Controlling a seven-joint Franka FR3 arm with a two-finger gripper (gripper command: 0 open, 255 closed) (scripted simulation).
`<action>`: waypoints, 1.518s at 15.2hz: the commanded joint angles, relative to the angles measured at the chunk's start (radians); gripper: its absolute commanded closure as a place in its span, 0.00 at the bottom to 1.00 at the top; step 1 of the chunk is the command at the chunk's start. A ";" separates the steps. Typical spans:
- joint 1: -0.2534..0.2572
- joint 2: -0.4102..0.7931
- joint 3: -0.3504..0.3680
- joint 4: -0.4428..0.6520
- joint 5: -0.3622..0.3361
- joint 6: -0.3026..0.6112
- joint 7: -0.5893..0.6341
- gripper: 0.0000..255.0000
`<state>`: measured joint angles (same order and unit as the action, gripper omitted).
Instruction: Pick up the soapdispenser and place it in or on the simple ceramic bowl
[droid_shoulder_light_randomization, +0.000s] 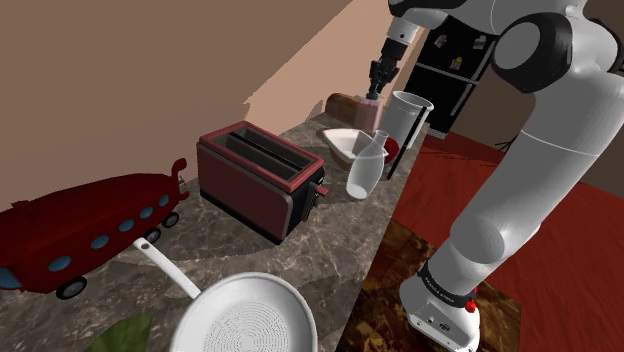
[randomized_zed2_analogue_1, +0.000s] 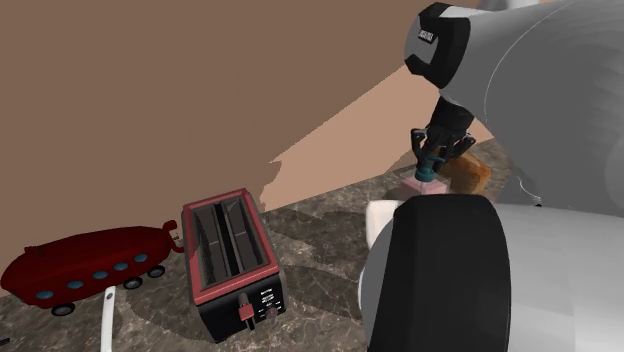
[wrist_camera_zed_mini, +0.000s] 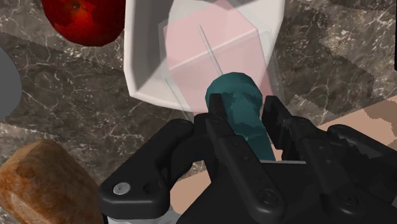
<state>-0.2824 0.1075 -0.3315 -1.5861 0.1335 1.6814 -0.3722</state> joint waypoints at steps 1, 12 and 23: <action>0.002 -0.006 0.001 -0.035 -0.001 0.030 -0.001 1.00; 0.005 -0.005 0.004 -0.176 0.003 0.172 -0.014 1.00; 0.005 -0.004 0.004 -0.175 0.003 0.172 -0.015 0.00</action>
<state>-0.2772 0.1031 -0.3280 -1.7615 0.1363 1.8530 -0.3868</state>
